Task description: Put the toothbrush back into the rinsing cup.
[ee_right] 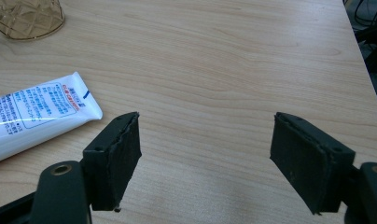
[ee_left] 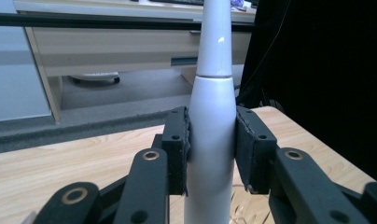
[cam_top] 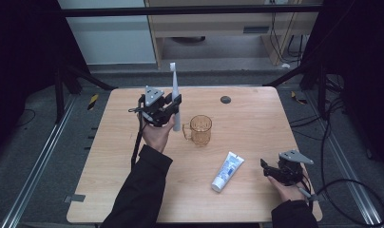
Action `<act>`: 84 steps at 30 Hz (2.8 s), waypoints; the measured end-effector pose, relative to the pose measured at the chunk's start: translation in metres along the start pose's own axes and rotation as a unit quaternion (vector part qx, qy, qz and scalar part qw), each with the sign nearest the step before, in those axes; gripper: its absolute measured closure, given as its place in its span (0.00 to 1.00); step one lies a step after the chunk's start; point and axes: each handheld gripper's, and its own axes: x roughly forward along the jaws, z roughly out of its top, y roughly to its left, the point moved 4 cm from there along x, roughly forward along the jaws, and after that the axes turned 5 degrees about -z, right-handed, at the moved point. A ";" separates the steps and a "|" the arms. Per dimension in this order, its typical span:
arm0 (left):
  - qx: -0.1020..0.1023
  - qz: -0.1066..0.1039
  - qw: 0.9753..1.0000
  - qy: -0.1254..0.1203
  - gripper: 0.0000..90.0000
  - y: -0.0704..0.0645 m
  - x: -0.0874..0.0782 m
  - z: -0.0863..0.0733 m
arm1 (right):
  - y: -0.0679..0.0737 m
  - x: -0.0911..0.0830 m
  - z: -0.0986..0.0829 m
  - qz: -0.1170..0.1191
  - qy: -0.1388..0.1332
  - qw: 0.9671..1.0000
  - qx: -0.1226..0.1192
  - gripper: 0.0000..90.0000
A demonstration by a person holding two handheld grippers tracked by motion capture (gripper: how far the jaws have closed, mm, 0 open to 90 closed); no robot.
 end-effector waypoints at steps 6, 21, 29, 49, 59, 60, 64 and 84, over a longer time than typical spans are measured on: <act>-0.001 0.005 1.000 -0.012 0.74 -0.006 0.010 -0.003 | 0.000 -0.001 0.000 0.000 -0.002 1.000 0.001 0.26; -0.008 0.013 0.999 -0.048 0.74 -0.014 0.033 -0.006 | -0.001 0.001 0.000 -0.003 -0.006 1.000 -0.002 0.26; -0.003 0.006 0.999 -0.048 0.74 -0.025 0.041 -0.005 | 0.000 0.001 0.000 -0.004 -0.008 1.000 -0.002 0.26; 0.001 0.011 0.999 -0.038 0.74 -0.033 0.064 -0.021 | -0.001 0.001 -0.001 -0.004 -0.014 1.000 -0.009 0.26; 0.000 0.017 1.000 -0.026 0.74 -0.028 0.065 -0.039 | -0.001 0.001 -0.001 -0.007 -0.011 1.000 -0.010 0.26; 0.002 0.018 1.000 -0.024 0.74 -0.027 0.066 -0.042 | -0.001 0.002 -0.001 -0.007 -0.011 1.000 -0.010 0.26; 0.003 0.017 1.000 -0.020 0.74 -0.027 0.066 -0.048 | -0.001 0.002 -0.002 -0.008 -0.011 1.000 -0.010 0.26; 0.007 0.004 1.000 0.008 0.74 -0.029 0.069 -0.086 | -0.002 0.002 -0.002 -0.010 -0.010 1.000 -0.013 0.26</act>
